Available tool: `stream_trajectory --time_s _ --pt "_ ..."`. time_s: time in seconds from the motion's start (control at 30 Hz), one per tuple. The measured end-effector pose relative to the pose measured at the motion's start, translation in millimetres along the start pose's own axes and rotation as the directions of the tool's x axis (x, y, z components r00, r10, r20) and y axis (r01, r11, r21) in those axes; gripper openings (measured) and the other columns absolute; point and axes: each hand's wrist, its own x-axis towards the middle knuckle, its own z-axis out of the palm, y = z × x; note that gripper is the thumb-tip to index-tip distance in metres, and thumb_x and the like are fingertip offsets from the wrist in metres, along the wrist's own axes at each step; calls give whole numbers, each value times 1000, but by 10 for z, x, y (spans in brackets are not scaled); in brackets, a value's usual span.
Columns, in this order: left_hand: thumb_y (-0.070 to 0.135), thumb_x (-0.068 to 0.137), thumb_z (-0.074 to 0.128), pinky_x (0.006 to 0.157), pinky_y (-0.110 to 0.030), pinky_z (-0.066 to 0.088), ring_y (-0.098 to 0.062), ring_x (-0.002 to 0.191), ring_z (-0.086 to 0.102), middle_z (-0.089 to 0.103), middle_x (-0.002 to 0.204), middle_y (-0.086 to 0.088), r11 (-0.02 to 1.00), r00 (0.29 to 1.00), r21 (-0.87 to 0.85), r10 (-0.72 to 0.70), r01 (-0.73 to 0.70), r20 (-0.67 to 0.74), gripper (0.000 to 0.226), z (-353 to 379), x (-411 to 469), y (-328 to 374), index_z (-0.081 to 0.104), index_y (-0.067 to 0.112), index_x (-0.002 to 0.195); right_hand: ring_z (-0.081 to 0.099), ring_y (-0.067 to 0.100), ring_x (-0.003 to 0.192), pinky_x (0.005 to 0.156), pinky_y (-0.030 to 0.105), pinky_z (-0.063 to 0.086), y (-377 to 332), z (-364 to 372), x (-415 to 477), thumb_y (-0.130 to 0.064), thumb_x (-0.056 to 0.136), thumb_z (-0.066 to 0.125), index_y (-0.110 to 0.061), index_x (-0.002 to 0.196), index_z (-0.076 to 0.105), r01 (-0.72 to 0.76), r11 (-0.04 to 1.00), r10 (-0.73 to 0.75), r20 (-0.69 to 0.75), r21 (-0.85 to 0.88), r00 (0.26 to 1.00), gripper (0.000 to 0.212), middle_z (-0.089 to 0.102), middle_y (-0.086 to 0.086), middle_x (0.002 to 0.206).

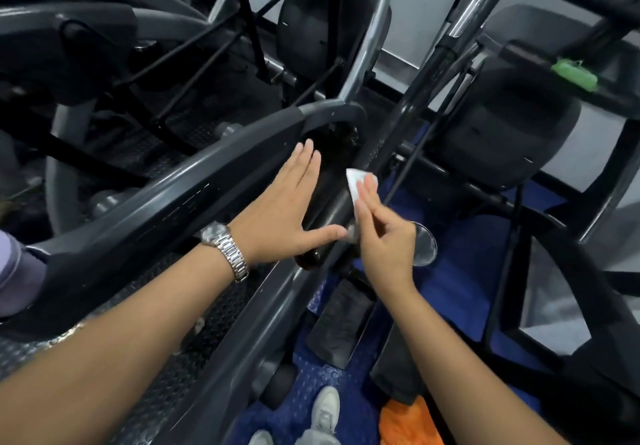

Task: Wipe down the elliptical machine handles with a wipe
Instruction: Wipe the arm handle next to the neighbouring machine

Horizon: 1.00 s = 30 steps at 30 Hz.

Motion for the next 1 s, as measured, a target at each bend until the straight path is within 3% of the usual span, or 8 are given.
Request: stream_trajectory --time_s 0.23,0.3,0.37,0.5,0.63,0.7,0.83,1.0 --pt "44 95 29 118 -36 -1 -21 144 -14 -5 157 -13 981 986 170 -120 99 117 66 75 11 305 17 4 146 42 16 134 108 23 37 177 -210 493 -1 92 57 -2 121 63 187 976 -171 141 -114 975 29 58 2 130" --pt "42 95 29 118 -35 12 -25 144 8 21 152 -14 972 986 189 -155 140 65 59 104 2 378 28 4 140 42 16 134 105 22 41 159 -232 482 0 91 58 1 119 64 291 946 -258 210 -143 943 28 59 5 129" --pt "44 92 28 101 -31 33 -24 120 42 49 120 -5 963 982 202 -189 181 17 47 122 3 423 41 11 123 45 20 133 104 31 44 214 -324 446 -1 91 59 2 119 63 408 901 -353 302 -145 886 28 60 6 128" --pt "47 93 33 69 -29 34 -14 76 43 40 84 7 947 977 240 -209 213 -41 27 130 51 480 35 20 92 49 22 130 106 51 41 296 -373 758 -3 92 57 2 115 66 412 903 -363 294 -123 884 26 66 12 120" --pt "48 95 34 63 -27 34 -12 74 41 38 85 5 926 968 282 -238 251 -79 30 179 124 541 28 18 91 46 2 129 113 47 33 270 -374 645 19 82 57 -4 118 65 513 846 -416 420 -146 806 43 64 11 123" --pt "47 96 34 61 -26 34 -13 74 40 38 86 3 920 963 286 -250 269 -99 31 202 186 564 26 17 90 48 15 132 113 48 32 318 -500 707 16 83 58 -6 119 65 572 802 -451 455 -170 768 43 63 8 127" --pt "44 97 34 59 -26 34 -18 72 49 46 92 -3 924 960 260 -263 280 -101 30 242 320 583 27 16 92 50 18 130 113 53 29 294 -431 1045 10 88 58 -16 117 67 486 856 -399 372 -177 838 40 67 5 120" --pt "44 97 34 57 -26 34 -20 72 55 48 94 -4 926 953 225 -286 303 -104 32 273 360 586 34 12 101 45 19 134 116 44 28 290 -550 871 1 86 47 -10 124 61 600 783 -450 518 -163 727 41 61 7 129"
